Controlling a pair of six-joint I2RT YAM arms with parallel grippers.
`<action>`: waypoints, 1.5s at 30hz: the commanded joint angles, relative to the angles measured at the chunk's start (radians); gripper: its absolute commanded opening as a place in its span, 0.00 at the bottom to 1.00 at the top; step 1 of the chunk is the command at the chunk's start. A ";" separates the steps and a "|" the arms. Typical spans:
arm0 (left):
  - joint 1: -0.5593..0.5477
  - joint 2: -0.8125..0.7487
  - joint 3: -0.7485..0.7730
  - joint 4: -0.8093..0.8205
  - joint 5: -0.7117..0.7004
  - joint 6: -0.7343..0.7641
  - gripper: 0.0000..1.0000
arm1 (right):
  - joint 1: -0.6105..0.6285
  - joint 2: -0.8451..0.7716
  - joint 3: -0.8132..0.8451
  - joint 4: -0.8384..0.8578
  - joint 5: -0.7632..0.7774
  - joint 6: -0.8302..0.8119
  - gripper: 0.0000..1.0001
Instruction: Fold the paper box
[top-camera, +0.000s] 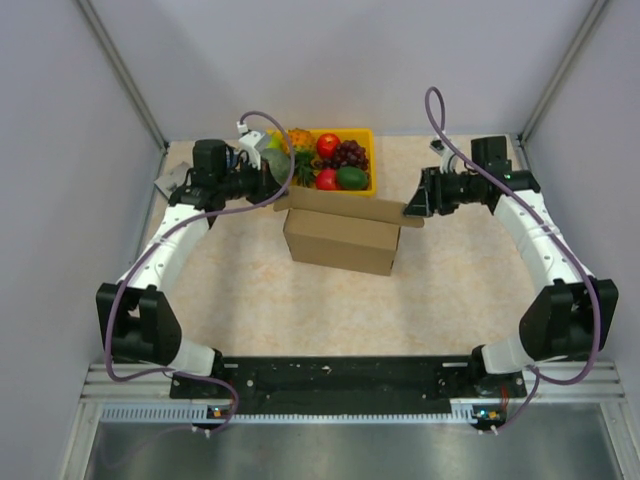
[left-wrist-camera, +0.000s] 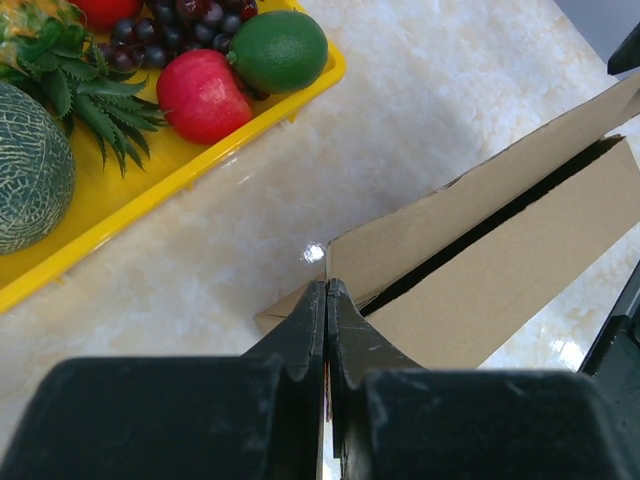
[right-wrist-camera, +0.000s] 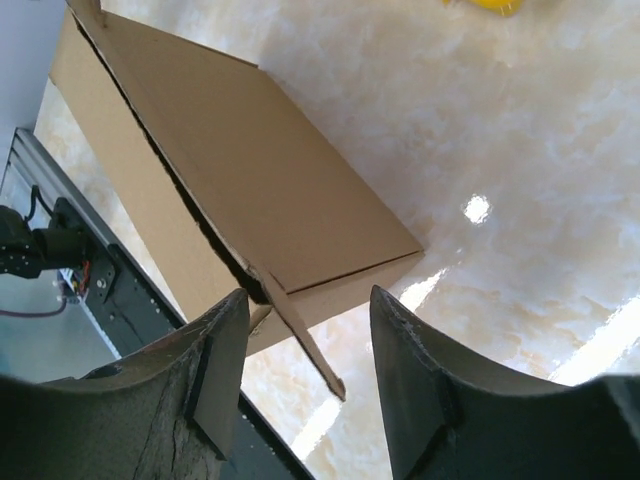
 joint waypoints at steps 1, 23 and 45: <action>0.004 0.008 0.038 0.020 -0.008 0.006 0.00 | -0.008 -0.049 -0.006 0.024 0.020 0.043 0.48; -0.030 -0.095 -0.091 0.124 -0.349 -0.390 0.00 | 0.215 -0.152 -0.068 0.070 0.584 0.599 0.00; -0.208 -0.119 -0.158 0.283 -0.685 -0.430 0.00 | 0.416 -0.053 -0.007 0.220 1.086 0.647 0.00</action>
